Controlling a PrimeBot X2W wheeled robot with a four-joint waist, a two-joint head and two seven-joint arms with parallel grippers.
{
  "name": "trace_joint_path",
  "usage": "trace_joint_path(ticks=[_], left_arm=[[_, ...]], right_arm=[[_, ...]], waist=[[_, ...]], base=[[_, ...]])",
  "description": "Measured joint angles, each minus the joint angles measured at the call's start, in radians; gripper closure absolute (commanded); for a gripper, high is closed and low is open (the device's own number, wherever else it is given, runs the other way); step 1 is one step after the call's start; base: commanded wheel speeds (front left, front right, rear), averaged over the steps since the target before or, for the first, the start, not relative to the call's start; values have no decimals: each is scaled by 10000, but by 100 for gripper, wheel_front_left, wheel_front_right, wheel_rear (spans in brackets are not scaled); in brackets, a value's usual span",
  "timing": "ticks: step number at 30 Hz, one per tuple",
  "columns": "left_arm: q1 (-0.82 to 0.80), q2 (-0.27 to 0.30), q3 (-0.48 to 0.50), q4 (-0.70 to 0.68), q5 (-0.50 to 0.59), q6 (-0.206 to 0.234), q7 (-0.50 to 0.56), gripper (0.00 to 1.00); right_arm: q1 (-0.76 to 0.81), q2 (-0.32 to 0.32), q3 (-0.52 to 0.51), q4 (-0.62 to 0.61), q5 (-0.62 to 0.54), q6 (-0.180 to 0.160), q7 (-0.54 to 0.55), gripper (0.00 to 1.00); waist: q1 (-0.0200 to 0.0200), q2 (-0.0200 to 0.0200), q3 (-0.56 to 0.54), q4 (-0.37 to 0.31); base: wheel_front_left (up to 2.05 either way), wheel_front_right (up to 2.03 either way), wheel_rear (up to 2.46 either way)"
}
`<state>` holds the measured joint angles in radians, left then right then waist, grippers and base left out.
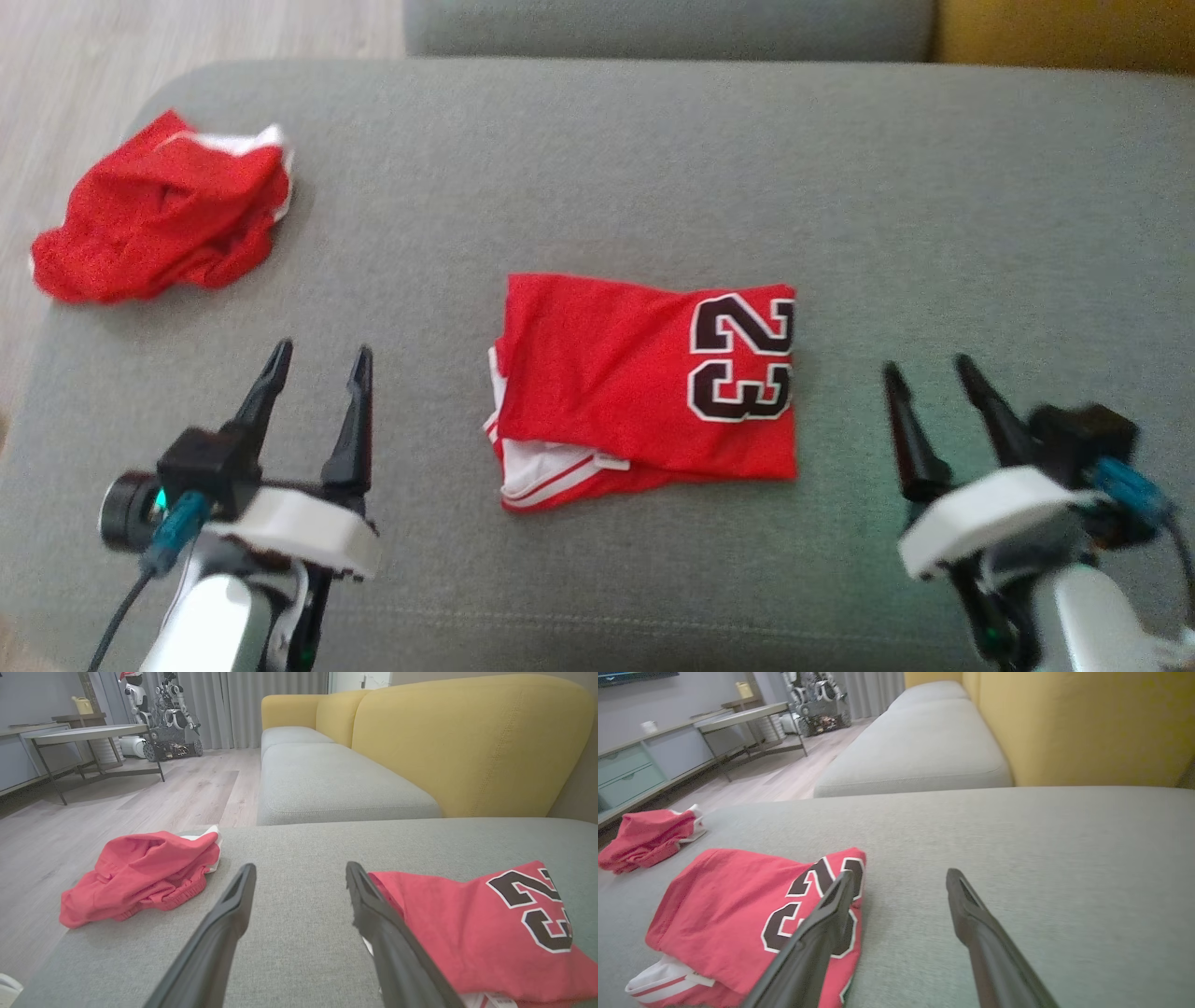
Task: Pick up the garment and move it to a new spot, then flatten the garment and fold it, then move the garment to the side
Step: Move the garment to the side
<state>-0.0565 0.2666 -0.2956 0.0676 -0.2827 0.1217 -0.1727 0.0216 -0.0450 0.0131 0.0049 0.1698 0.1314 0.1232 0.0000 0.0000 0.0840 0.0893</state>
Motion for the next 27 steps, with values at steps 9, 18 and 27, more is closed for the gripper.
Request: trace_joint_path(ticks=[9, 18, 27], left_arm=[[-883, -282, -203, 322, 0, -255, -395, 0], [-1357, -493, -247, 675, 0, -265, -673, 0], [-1548, -499, -199, 708, 2, -351, -757, 0]], right_arm=[[-1753, -8, 1126, 2794, 347, 0, -86, 0], [-3034, -36, 1327, 4581, 667, 0, -59, 100], [-3265, -35, 1822, 4479, 476, 0, -221, 100]], waist=[[1, 0, 973, 734], [1, 0, 1701, 990], [1, 0, 1831, 335]], base=[[0, 0, 0], [0, 0, 0], [0, 0, 0]])
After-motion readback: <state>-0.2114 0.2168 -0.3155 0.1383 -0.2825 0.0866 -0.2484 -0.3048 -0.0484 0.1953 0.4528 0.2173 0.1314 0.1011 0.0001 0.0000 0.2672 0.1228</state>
